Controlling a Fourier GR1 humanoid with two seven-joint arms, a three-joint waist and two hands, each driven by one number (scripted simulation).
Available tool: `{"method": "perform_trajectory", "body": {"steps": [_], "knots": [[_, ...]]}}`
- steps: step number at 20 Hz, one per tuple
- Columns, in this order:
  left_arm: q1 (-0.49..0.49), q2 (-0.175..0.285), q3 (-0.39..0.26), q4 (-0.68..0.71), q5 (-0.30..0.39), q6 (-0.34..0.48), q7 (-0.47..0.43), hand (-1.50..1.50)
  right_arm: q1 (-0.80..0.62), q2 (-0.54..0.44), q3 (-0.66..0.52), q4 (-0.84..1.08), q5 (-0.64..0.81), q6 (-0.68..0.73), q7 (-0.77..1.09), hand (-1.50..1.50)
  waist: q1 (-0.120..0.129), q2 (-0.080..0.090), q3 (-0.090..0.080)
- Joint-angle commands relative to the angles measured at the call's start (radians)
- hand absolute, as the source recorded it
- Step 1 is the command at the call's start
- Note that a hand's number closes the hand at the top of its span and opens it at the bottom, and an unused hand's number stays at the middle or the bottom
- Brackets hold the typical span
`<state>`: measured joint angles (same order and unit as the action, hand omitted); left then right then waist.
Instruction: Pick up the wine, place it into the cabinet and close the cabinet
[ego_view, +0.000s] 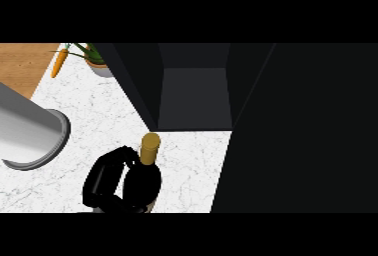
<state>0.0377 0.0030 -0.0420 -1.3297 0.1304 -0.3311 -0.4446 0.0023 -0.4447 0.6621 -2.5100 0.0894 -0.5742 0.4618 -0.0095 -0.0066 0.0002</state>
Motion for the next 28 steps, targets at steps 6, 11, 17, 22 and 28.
{"method": "perform_trajectory", "body": {"steps": [6,11,17,22,28], "knots": [[0.018,-0.003,-0.179,-0.189,0.036,0.205,0.131,1.5,0.096,-0.063,0.024,-0.237,0.072,-0.003,0.067,-1.5,-0.004,-0.001,-0.001],[-0.075,-0.003,-0.226,-0.134,0.007,0.379,0.087,1.5,0.118,-0.069,-0.015,-0.214,0.016,0.013,0.014,-1.5,-0.006,0.003,0.0],[-0.26,-0.003,-0.178,-0.034,-0.012,0.48,0.168,1.5,0.139,-0.096,-0.038,-0.234,-0.015,0.023,0.008,-1.5,-0.02,0.004,0.0],[-0.291,-0.003,-0.187,-0.002,-0.055,0.497,0.147,1.5,0.135,-0.091,-0.052,-0.215,-0.022,0.034,-0.013,-1.5,-0.008,0.004,0.0],[-0.418,-0.003,-0.194,0.217,-0.009,0.538,0.074,1.5,0.142,-0.08,-0.049,-0.2,-0.045,0.035,-0.05,-1.5,-0.02,0.007,-0.001]]}}
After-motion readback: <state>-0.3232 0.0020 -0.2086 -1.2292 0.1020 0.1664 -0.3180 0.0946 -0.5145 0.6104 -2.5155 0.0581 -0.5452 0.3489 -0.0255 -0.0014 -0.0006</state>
